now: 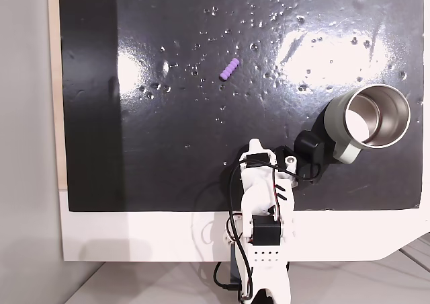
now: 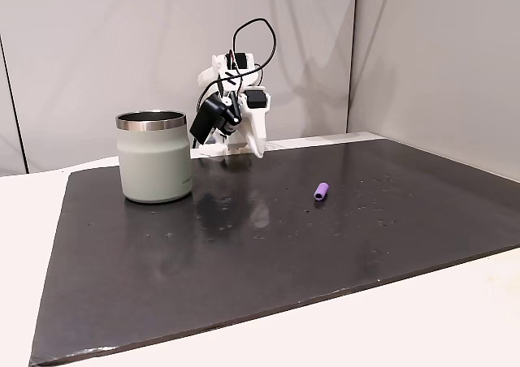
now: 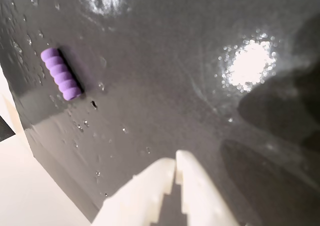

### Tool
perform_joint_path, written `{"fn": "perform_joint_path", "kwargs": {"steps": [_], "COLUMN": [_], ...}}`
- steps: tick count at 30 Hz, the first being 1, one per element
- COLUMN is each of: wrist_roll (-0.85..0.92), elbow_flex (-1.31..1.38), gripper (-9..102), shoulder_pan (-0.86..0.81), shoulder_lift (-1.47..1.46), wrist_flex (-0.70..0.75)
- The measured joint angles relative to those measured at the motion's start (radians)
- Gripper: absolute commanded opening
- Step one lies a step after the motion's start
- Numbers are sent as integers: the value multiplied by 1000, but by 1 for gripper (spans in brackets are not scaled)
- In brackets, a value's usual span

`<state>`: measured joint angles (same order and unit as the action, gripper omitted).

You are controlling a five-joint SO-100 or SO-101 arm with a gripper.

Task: Grasp a pengrip and put it in the cup.

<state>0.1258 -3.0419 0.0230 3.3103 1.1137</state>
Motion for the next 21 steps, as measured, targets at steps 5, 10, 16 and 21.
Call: {"fn": "perform_joint_path", "kwargs": {"steps": [5,10,16,21], "wrist_roll": [9,20,40,114], "elbow_flex": [0,0,0,11], "gripper": [0,0,0,0], "shoulder_pan": [0,18,32,31], "shoulder_lift": [0,0,0,0], "wrist_flex": [0,0,-3,-25]}}
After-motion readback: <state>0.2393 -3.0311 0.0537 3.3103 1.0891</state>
